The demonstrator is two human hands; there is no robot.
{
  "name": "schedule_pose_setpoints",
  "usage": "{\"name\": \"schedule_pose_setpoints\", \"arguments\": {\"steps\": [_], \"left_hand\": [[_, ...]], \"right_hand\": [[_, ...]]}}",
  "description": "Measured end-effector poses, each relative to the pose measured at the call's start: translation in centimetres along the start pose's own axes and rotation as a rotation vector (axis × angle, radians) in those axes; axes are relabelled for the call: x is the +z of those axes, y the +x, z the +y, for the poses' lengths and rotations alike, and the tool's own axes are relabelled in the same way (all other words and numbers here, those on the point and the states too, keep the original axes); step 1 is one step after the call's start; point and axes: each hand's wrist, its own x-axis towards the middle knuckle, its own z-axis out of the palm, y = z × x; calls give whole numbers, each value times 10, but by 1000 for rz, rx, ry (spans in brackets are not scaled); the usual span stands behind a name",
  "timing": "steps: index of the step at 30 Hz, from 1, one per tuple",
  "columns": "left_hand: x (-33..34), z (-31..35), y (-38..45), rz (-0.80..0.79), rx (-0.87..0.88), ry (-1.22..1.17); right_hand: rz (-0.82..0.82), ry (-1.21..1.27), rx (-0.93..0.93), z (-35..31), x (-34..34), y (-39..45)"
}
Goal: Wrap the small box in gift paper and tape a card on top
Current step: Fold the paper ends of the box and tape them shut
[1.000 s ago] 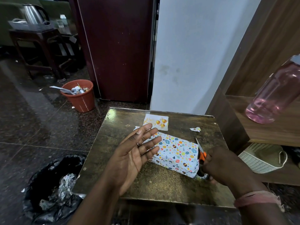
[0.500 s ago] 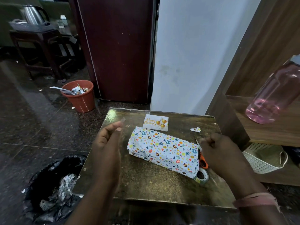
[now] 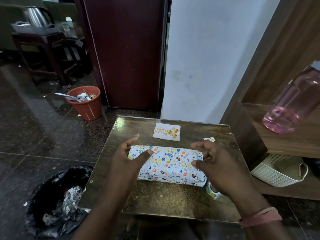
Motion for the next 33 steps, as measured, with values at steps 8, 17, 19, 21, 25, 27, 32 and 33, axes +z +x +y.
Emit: {"name": "schedule_pose_setpoints", "arguments": {"steps": [8, 17, 19, 21, 25, 27, 32, 33], "left_hand": [[1, -1, 0, 46, 26, 25], [2, -6, 2, 37, -40, -29], [2, -4, 2, 24, -47, -40], [2, -4, 3, 11, -63, -59], [2, -4, 4, 40, -80, -96], [1, -4, 5, 73, -88, -158], [3, -2, 3, 91, -66, -200], [3, -1, 2, 79, -59, -200]], "right_hand": [[1, -77, -50, 9, 4, 4], [-8, -110, -60, 12, 7, 5], [-14, -108, -51, 12, 7, 6], [-26, -101, -53, 11, 7, 5], [-12, -79, -56, 10, 6, 5], [5, -64, -53, 10, 6, 4], [6, 31, -29, 7, 6, 4], [4, 64, -23, 5, 5, 4]]}}
